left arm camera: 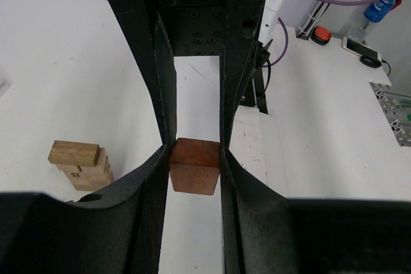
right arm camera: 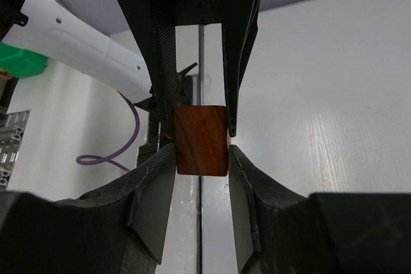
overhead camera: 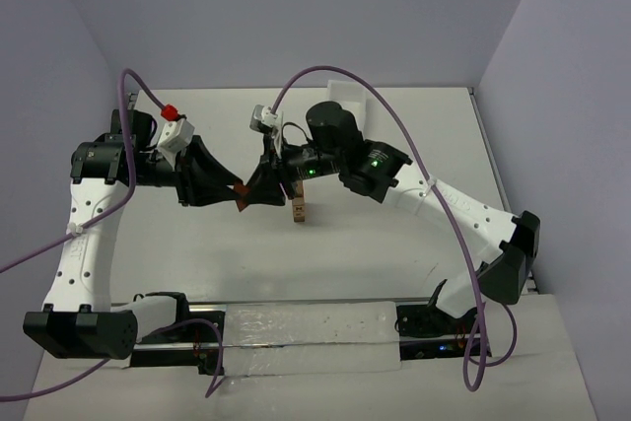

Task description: Build the wood block tower

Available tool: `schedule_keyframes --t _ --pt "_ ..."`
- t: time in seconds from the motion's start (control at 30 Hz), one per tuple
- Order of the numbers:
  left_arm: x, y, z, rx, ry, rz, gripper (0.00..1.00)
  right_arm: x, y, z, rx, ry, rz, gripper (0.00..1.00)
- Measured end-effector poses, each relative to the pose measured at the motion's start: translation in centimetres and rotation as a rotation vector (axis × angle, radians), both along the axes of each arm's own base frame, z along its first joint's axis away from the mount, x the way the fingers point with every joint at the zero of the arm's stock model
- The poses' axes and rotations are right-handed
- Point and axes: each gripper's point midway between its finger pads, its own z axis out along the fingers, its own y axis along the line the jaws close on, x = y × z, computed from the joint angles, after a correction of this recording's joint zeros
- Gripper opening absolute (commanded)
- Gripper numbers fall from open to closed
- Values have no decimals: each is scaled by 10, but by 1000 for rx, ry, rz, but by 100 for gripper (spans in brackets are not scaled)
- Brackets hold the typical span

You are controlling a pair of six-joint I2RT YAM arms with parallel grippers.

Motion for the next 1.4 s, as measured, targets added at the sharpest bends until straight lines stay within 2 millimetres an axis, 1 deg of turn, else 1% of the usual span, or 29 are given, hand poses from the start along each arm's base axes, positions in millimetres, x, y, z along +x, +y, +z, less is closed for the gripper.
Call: schedule_keyframes --t 0.13,0.17,0.23,0.27,0.3,0.43,0.5,0.57,0.6,0.77,0.9,0.97,1.03,1.17,1.3,1.4 --pt "0 0 0 0 1 2 0 0 0 0 -2 -11 3 42" --pt "0 0 0 0 1 3 0 0 0 0 -3 -13 4 38" --pt "0 0 0 -2 1 2 0 1 0 0 -4 -20 4 21" --pt "0 0 1 -3 1 2 1 1 0 0 -4 -26 5 3" --pt "0 0 1 -3 0 2 3 1 0 0 -5 -31 6 0" --pt "0 1 0 -4 3 3 32 1 0 0 -8 -32 4 0" --pt "0 1 0 -6 5 2 43 1 0 0 -11 -32 2 0" --pt "0 1 0 -7 6 2 86 1 -1 0 -14 -31 1 0" --pt "0 1 -1 -6 5 3 99 1 -1 0 -16 -31 0 0" --pt "5 6 -3 -6 17 34 99 2 -1 -2 -27 -28 -13 0" --pt "22 24 -3 -7 15 136 99 12 -7 -11 -75 -17 -90 0" --pt "32 37 -3 -6 15 199 99 23 -14 -17 -111 -11 -170 0" --pt "40 49 -3 -7 8 257 99 32 -24 -22 -151 0 -252 0" --pt "50 64 -3 -3 -18 328 99 54 -47 -34 -231 49 -436 0" --pt "53 77 -6 0 -35 391 99 80 -75 -44 -289 149 -647 0" --pt "53 84 -9 1 -38 428 99 97 -94 -43 -299 229 -775 0"
